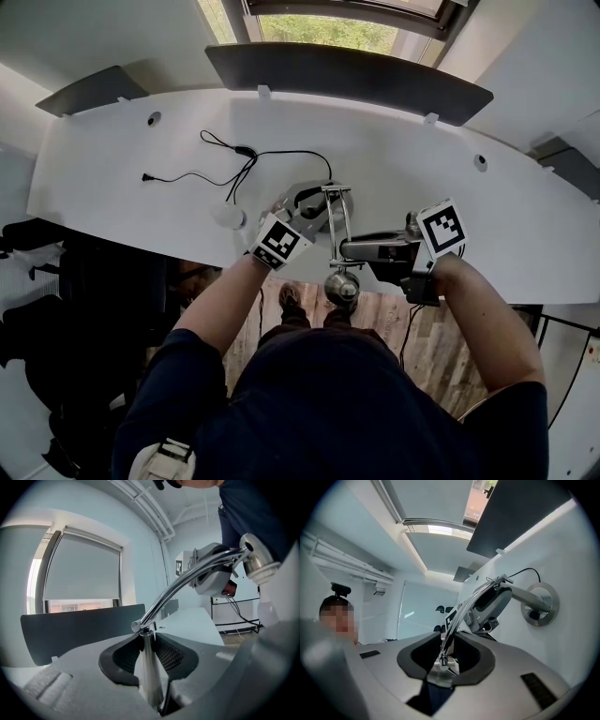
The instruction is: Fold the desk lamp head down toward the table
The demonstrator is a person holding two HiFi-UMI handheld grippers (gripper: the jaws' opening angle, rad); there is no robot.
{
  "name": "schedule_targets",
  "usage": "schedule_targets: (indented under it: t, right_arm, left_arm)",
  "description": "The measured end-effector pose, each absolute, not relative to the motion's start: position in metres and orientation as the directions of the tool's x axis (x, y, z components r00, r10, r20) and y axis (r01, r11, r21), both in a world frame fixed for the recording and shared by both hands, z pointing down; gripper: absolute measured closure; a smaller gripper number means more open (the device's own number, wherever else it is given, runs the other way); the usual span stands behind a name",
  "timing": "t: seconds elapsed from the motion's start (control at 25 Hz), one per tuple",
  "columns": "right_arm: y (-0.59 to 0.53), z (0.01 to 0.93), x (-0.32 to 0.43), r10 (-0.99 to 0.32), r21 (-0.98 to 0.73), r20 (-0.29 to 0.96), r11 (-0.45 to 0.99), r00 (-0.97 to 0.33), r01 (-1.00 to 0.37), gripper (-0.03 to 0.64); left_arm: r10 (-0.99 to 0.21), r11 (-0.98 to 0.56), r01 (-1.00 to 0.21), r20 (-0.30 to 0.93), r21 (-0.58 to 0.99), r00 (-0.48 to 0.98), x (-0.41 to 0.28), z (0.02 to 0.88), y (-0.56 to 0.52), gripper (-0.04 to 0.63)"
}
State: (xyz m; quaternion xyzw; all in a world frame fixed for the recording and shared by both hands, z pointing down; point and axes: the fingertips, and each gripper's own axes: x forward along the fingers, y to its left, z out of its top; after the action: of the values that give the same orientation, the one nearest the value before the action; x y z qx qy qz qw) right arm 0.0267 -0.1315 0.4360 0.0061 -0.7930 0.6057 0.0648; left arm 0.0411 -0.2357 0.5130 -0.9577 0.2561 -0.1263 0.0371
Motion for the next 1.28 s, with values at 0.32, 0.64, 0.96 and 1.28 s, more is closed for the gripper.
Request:
schedule_targets:
  t: [0.32, 0.64, 0.96, 1.28]
  right_arm:
    - [-0.117, 0.458, 0.025, 0.057, -0.954, 0.147, 0.271, -0.988, -0.126, 0.529]
    - [-0.110, 0.489, 0.025, 0.065, -0.931, 0.221, 0.311, -0.973, -0.191, 0.539]
    - [-0.109, 0.509, 0.025, 0.055, -0.908, 0.268, 0.347, -0.962, -0.233, 0.543]
    - [-0.108, 0.524, 0.026, 0.041, -0.874, 0.324, 0.397, -0.945, -0.282, 0.543]
  left_arm:
    - [-0.473, -0.881, -0.451, 0.226, -0.141, 0.852, 0.039, 0.517, -0.234, 0.487]
    - [-0.435, -0.899, -0.410, 0.225, -0.152, 0.872, 0.039, 0.526, -0.233, 0.488]
    - [-0.423, -0.905, -0.398, 0.210, -0.153, 0.881, 0.040, 0.526, -0.233, 0.488]
    - [-0.391, -0.918, -0.365, 0.197, -0.155, 0.899, 0.042, 0.525, -0.230, 0.488]
